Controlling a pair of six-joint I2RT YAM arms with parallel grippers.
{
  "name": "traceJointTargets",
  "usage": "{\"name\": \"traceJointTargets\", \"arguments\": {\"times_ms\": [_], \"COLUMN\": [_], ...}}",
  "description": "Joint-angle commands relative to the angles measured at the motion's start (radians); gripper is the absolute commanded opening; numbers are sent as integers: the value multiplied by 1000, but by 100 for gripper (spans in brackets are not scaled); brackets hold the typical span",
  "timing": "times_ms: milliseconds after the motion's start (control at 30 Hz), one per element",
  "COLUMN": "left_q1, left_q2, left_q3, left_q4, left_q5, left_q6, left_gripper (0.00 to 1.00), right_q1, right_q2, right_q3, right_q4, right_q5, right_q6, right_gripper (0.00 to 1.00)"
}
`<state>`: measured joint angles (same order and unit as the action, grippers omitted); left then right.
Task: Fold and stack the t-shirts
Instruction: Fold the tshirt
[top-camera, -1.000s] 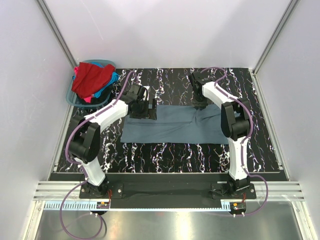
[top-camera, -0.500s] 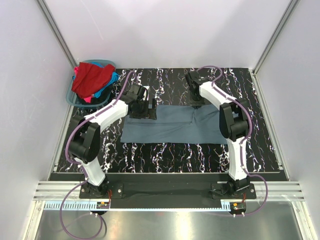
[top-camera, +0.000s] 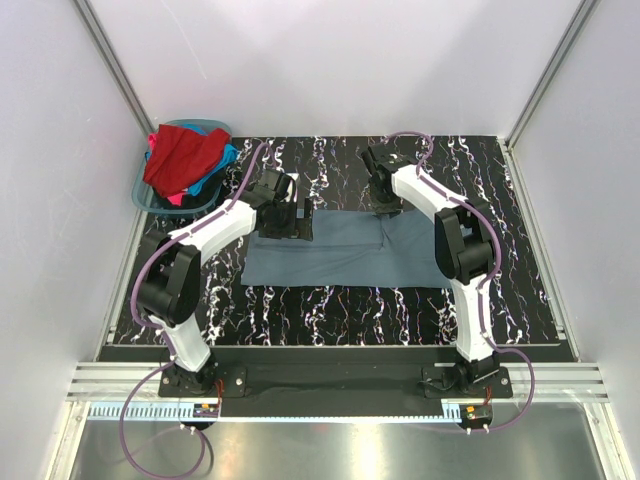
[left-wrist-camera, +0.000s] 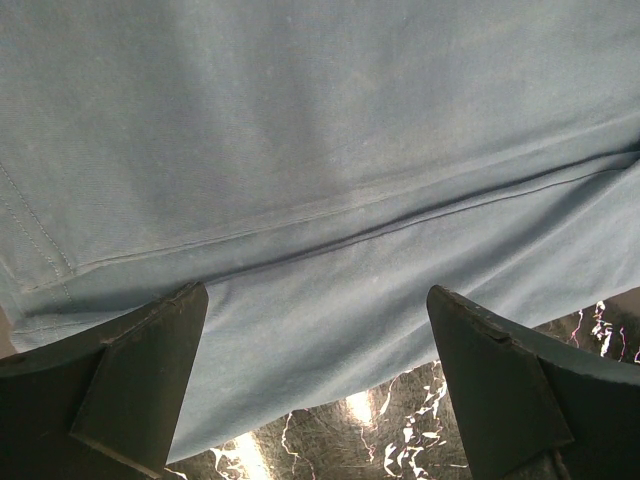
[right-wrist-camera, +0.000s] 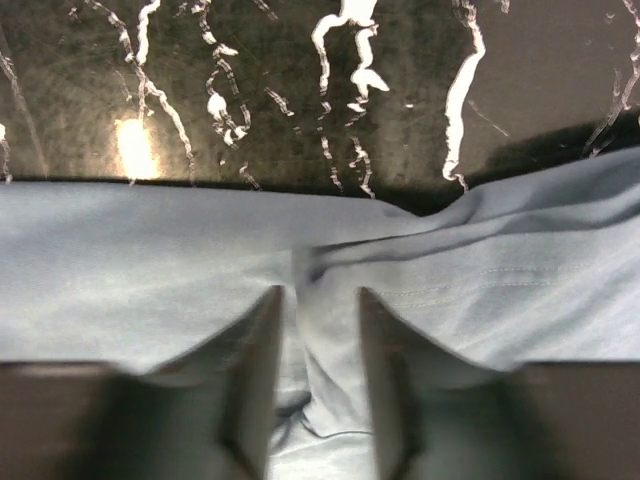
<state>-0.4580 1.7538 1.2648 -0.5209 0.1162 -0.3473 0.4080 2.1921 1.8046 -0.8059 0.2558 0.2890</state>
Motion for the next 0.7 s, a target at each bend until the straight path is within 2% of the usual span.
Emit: {"name": "traceJointTargets", "arguments": {"times_ms": [0,33,67,100,133,167,233,367,533,667], "left_q1": [-4,-4,-4,-4,-4,-4,-4,-4,-4,-4], "left_q2": [-11,-10,-8,-10,-10,-8,-7,-5,6,-4], "left_q3": [-12,-10,-7,-7,-7,-2,7,59,108,111], "left_q4": [38,36,38,38,38,38,35,13,18,27], "left_q5": [-6,-7,-6,-6,-10,-13,-29,-62,-69,-41], "left_q6": [5,5,7,8,10,17,33,76,136,229], "left_gripper": [99,99,99,99,99,99,99,99,99,99], "right_q1": [6,8,3,2,-1,-9,-20,-84,-234,-239], "right_q2": [-37,-55,-67,-83,-116,-138,-202,-334,-495,-600], "right_q3": [28,39,50,64,90,97,96,-42,-377,-519], "right_q4": [24,19,11,-10,-22,-42,-62,-70,-20,33], "right_q5": [-29,-35,-62,-79,-92,-102,-98,-119,-168,-136], "right_q6": [-31,-31,-27,-19,10,28,82,208,396,455], "right_gripper": [49,55,70,78,82,91,99,100,99,100]}}
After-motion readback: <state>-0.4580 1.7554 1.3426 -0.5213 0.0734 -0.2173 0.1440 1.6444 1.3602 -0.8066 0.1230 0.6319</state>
